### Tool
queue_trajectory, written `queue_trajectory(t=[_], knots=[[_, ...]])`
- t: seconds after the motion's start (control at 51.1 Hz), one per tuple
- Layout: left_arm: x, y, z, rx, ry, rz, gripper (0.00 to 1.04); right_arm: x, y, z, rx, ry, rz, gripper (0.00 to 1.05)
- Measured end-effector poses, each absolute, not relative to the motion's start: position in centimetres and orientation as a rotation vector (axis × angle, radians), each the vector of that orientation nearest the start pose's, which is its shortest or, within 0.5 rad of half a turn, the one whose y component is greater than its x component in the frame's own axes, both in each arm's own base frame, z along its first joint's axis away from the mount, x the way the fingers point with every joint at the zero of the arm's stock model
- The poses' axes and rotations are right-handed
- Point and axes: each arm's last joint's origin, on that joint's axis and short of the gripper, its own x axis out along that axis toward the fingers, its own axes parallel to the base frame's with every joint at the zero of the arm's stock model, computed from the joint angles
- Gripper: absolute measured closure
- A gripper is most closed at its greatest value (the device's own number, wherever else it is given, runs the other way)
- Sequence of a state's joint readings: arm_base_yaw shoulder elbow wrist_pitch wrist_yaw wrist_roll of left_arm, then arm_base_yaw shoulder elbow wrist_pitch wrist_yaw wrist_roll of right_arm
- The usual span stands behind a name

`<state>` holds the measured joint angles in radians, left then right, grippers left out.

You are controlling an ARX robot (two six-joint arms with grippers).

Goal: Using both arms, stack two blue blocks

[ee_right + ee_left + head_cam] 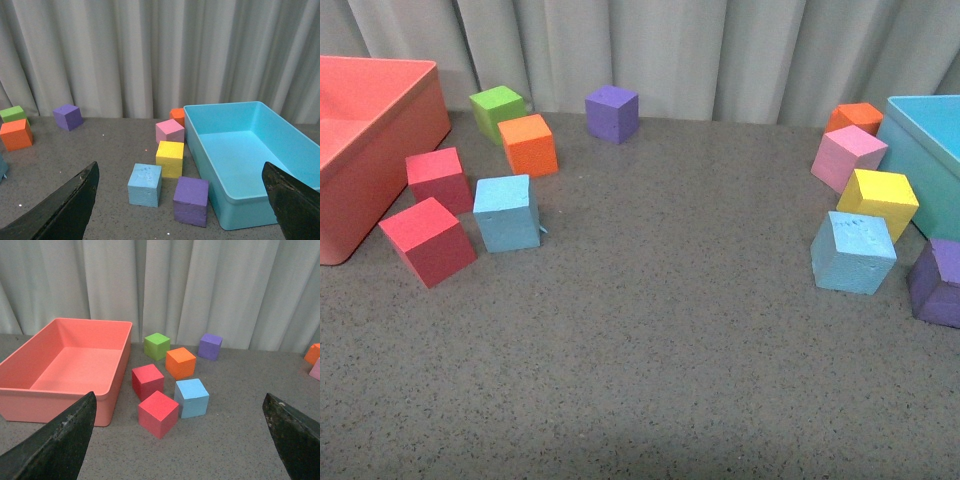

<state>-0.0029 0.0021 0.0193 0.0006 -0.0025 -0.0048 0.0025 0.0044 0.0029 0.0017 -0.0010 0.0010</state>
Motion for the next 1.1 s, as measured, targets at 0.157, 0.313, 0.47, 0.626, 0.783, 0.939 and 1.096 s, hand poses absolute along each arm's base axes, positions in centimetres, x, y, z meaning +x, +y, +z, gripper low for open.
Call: queue_trajectory(t=[0.157,0.313,0.47,0.626,0.783,0.939,1.096], knots=[[9.7,0.0,17.0,-0.005,-0.018,0.000,0.07,10.2,0.0,16.4,-0.130,0.081,-0.225,0.10],[9.7,0.0,17.0,-0.005,-0.018,0.000,0.07,13.2,0.3,17.3,-0.165,0.164,-0.248,0.10],[9.7,0.0,17.0,-0.005,-0.018,0.000,0.07,19.3,1.1,18.4,-0.075,0.233,-0.147,0.10],[9.7,0.0,17.0,-0.005,-0.018,0.000,0.07,26.9,2.2,15.6,0.053,0.575,-0.101,0.10],[9.7,0.0,17.0,-0.005,-0.018,0.000,0.07,31.7,2.9,13.1,0.123,0.851,-0.118,0.10],[9.7,0.0,17.0,-0.005,-0.018,0.000,0.07,34.7,3.3,11.5,0.123,0.940,-0.106,0.10],[9.7,0.0,17.0,-0.005,-0.018,0.000,0.07,36.0,3.5,9.9,0.116,0.995,-0.098,0.10]])
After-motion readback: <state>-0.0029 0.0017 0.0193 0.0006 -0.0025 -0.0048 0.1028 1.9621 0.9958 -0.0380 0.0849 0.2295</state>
